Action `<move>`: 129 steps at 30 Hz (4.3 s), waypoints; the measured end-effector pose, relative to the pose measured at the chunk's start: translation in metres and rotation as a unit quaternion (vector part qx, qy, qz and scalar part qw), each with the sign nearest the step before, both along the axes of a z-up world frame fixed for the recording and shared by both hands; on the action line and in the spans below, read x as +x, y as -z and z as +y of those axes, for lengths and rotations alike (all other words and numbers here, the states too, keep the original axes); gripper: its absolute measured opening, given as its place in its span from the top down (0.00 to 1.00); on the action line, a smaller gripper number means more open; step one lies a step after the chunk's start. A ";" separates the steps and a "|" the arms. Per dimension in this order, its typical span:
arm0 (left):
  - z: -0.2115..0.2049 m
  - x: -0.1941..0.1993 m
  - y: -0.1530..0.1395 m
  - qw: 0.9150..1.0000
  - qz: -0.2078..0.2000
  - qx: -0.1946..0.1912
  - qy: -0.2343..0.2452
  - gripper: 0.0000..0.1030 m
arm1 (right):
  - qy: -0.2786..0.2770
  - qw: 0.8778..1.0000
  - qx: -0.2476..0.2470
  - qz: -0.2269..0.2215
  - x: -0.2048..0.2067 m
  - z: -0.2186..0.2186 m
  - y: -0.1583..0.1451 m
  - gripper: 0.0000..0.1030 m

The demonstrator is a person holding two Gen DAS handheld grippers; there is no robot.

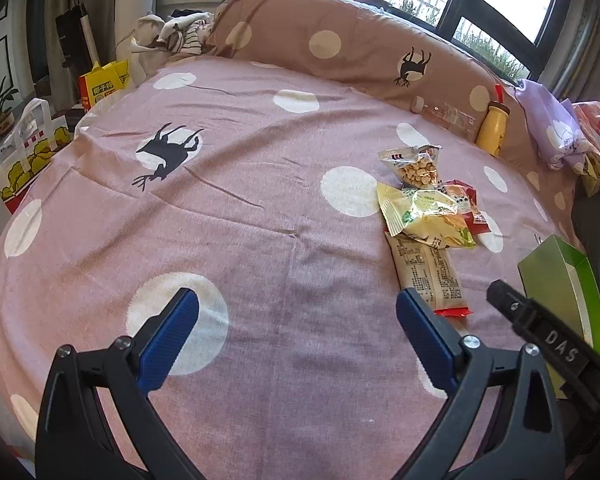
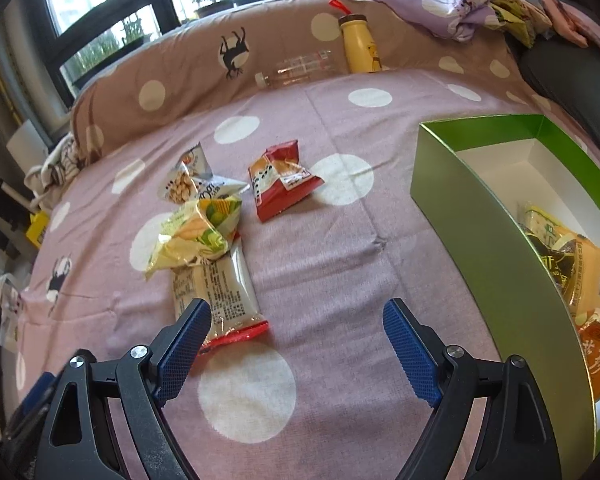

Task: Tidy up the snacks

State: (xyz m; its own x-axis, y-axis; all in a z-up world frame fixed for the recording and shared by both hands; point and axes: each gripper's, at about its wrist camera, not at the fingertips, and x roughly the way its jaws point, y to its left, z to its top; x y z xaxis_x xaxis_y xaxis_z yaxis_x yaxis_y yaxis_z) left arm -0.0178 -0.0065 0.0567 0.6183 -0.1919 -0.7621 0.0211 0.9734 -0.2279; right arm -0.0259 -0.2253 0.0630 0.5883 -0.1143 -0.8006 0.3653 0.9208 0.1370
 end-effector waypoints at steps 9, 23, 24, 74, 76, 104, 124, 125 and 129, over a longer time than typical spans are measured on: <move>0.002 0.001 0.001 1.000 0.005 0.001 0.000 0.04 | -0.009 1.000 0.003 0.011 0.002 0.003 0.006 0.15; 0.004 0.005 0.007 1.000 0.026 0.008 -0.002 0.15 | -0.081 0.995 0.065 -0.004 0.026 0.017 0.007 0.15; 0.006 0.005 0.007 1.000 0.027 0.007 -0.004 0.16 | -0.088 0.994 0.059 0.002 0.031 0.022 0.009 0.15; -0.045 -0.007 0.025 0.983 0.118 -0.040 0.138 0.52 | -0.095 0.963 0.248 0.041 0.008 -0.007 0.027 0.30; -0.051 -0.008 0.029 0.982 0.119 -0.027 0.146 0.52 | -0.089 0.963 0.249 0.054 0.009 -0.004 0.032 0.30; -0.108 -0.027 -0.041 0.978 -0.029 -0.047 0.201 0.64 | -0.087 0.970 0.222 -0.036 -0.013 -0.026 -0.020 0.33; -0.219 -0.056 -0.083 0.934 -0.100 -0.032 0.343 0.64 | 0.052 0.965 0.202 -0.161 -0.084 -0.122 -0.067 0.33; -0.225 -0.059 -0.084 0.931 -0.101 -0.032 0.350 0.64 | 0.059 0.964 0.202 -0.165 -0.087 -0.127 -0.068 0.33; -0.244 -0.068 -0.087 0.921 -0.107 -0.028 0.374 0.64 | 0.085 0.958 0.205 -0.181 -0.103 -0.143 -0.070 0.33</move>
